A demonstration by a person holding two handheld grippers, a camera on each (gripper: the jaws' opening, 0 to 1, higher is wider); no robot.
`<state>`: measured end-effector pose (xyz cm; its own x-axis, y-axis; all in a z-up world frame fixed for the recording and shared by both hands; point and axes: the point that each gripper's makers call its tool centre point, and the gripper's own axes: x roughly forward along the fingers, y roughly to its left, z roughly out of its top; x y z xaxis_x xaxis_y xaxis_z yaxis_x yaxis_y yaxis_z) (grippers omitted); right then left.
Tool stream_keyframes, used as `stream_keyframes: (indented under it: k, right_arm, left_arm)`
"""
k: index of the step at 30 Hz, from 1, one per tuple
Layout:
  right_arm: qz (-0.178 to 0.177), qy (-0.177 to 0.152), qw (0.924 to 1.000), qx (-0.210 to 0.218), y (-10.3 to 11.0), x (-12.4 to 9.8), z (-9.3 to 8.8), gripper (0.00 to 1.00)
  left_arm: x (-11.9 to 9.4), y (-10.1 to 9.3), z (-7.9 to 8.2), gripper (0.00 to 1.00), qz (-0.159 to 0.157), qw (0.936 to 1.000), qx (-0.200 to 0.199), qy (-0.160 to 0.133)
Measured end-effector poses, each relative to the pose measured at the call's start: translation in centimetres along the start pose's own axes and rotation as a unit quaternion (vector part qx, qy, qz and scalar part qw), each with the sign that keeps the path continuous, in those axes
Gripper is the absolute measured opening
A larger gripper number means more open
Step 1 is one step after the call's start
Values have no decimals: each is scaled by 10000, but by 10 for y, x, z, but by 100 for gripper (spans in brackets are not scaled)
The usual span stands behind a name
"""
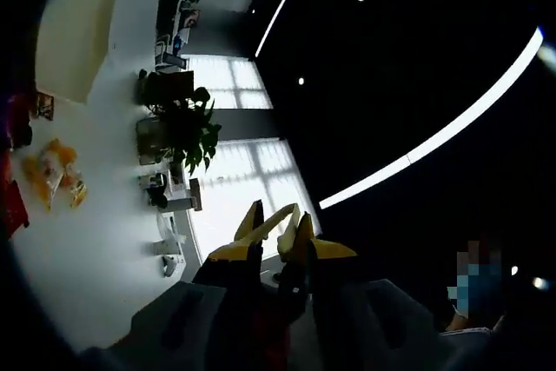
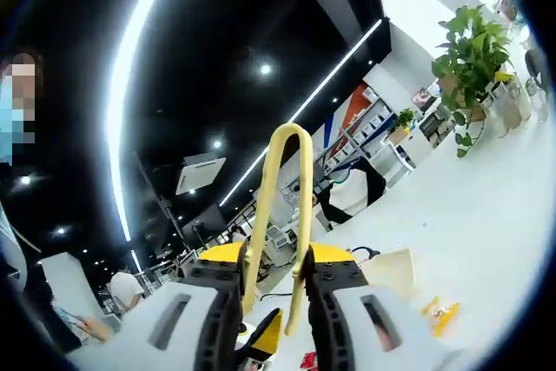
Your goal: Place the target food into the container with the food tongs after gripping and lifting it, then release it inside without dropping or visibly crushing the food.
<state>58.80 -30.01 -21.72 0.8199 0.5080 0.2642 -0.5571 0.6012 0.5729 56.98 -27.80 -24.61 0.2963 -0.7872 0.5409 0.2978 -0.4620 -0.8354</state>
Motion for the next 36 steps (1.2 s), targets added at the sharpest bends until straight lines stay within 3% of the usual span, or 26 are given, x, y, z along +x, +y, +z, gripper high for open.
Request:
stream_keyframes:
  k: [2, 3, 4, 5, 8, 14, 20, 22, 25, 28, 32, 36]
  right_arm:
    - [-50, 41, 10000, -22, -1, 1, -2, 23]
    - [-56, 36, 10000, -22, -3, 1, -2, 24]
    - [146, -17, 9994, 308, 5, 2, -1, 24]
    - [97, -11, 9996, 258, 1, 2, -1, 25]
    - [87, -46, 9995, 308, 1, -1, -1, 26]
    - [-162, -46, 9997, 156, -10, 2, 0, 28]
    - [-330, -192, 9980, 513, -16, -2, 0, 46]
    - [-404, -181, 9981, 434, -17, -3, 0, 52]
    - [-415, -235, 9979, 445, -15, -5, 2, 61]
    - [-330, -270, 9987, 293, -8, -6, 3, 66]
    - [-349, -237, 9986, 315, -5, -3, 2, 64]
    - [-114, -236, 9983, 518, 3, 0, 0, 56]
  left_arm:
    - [0, -8, 0, 7, -242, 9996, -143, -9]
    - [1, -12, 3, 6, -335, 9988, -328, -102]
    - [1, -11, 4, 5, -312, 9988, -362, -112]
    - [0, -16, 3, 3, -429, 9978, -481, -137]
    - [0, -17, 3, 2, -467, 9987, -115, -176]
    - [0, -11, 5, 2, -430, 9978, -144, -494]
    - [-1, -19, 7, 2, -588, 9957, 385, -603]
    - [-2, -20, 10, 2, -567, 9952, 414, -682]
    - [-4, -26, 15, 2, -628, 9901, 1021, -737]
    - [-4, -33, 12, 2, -711, 9883, 1167, -677]
    - [-2, -34, 3, 2, -731, 9850, 1457, -562]
    - [1, -37, -5, 2, -806, 9831, 1590, -407]
